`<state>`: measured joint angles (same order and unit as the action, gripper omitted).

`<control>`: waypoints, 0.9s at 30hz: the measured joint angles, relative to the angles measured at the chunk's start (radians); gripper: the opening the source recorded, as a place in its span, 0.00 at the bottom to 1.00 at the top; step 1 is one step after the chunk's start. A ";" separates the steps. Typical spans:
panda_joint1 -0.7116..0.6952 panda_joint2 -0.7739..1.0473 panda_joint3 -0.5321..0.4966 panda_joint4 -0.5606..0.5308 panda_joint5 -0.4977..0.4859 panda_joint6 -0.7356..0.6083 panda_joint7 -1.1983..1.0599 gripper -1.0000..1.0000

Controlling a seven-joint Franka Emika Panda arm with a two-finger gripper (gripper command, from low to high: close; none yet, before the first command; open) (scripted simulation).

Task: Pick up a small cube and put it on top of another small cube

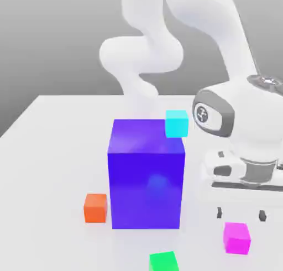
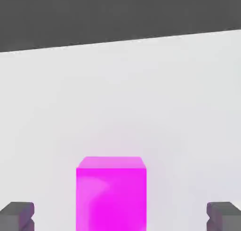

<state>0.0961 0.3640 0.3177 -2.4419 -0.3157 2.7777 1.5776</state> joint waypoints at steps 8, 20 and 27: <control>0.059 0.093 -0.071 0.022 -0.062 0.071 0.048 0.00; -0.200 -0.137 -0.044 0.059 0.188 -0.180 -0.213 0.00; -0.229 -0.013 -0.112 0.100 0.158 -0.095 -0.217 1.00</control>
<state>-0.1331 0.3510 0.2057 -2.3418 -0.1578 2.6824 1.3602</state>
